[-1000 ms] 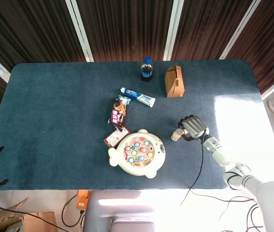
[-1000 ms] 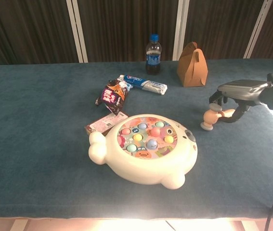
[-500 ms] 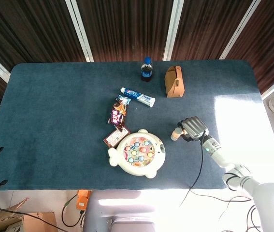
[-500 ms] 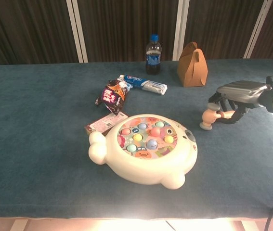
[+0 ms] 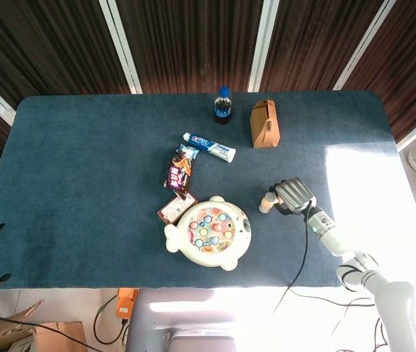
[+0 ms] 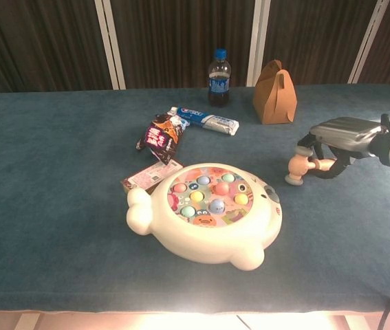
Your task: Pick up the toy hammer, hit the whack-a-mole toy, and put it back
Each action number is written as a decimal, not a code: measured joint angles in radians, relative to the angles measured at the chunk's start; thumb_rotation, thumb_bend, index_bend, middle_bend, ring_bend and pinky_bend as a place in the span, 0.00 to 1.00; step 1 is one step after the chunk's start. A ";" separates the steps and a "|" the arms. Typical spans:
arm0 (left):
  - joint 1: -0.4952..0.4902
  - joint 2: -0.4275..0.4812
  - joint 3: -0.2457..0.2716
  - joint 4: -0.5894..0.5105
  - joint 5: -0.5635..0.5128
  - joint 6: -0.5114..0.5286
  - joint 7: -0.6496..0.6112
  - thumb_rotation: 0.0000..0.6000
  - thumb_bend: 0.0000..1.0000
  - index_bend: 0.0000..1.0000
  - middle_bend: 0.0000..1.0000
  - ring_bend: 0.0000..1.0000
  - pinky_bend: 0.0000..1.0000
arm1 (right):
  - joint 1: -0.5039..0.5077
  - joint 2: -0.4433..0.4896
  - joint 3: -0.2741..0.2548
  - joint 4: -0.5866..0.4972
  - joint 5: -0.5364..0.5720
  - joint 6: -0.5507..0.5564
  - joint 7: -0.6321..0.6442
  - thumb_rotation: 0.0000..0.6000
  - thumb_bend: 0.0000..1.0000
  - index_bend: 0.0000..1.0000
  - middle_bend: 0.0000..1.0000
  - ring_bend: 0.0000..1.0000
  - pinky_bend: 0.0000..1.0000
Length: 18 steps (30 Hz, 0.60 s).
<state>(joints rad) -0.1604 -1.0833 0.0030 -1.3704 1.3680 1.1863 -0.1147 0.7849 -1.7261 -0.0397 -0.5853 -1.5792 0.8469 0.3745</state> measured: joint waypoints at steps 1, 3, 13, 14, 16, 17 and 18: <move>0.000 0.000 0.000 0.000 0.001 0.000 0.000 1.00 0.09 0.01 0.00 0.00 0.08 | -0.001 -0.004 -0.001 0.006 -0.003 0.006 0.005 1.00 0.49 0.94 0.67 0.59 0.64; 0.000 0.001 0.001 0.001 0.003 0.001 -0.001 1.00 0.09 0.01 0.00 0.00 0.08 | -0.003 -0.010 -0.004 0.016 -0.008 0.015 0.013 1.00 0.50 0.95 0.67 0.59 0.65; 0.004 0.008 0.003 0.000 0.015 0.009 -0.021 1.00 0.09 0.01 0.00 0.00 0.08 | -0.007 0.013 0.007 0.008 -0.022 0.110 0.036 1.00 0.55 1.00 0.72 0.64 0.68; 0.004 0.008 0.003 0.000 0.017 0.009 -0.022 1.00 0.09 0.01 0.00 0.00 0.08 | -0.007 0.020 0.009 0.000 -0.023 0.116 0.035 1.00 0.55 1.00 0.72 0.64 0.69; 0.004 0.007 0.004 0.000 0.022 0.012 -0.024 1.00 0.09 0.01 0.00 0.00 0.08 | -0.004 0.035 0.011 -0.021 -0.026 0.124 0.032 1.00 0.55 1.00 0.73 0.65 0.69; 0.004 0.007 0.005 0.000 0.023 0.013 -0.025 1.00 0.09 0.01 0.00 0.00 0.08 | -0.002 0.043 0.012 -0.033 -0.026 0.125 0.031 1.00 0.55 1.00 0.73 0.65 0.69; 0.005 0.007 0.005 0.000 0.026 0.016 -0.027 1.00 0.09 0.01 0.00 0.00 0.08 | 0.001 0.054 0.013 -0.051 -0.028 0.126 0.027 1.00 0.55 1.00 0.73 0.65 0.69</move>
<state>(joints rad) -0.1557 -1.0764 0.0080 -1.3700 1.3942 1.2022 -0.1414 0.7861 -1.6719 -0.0262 -0.6362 -1.6067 0.9729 0.4019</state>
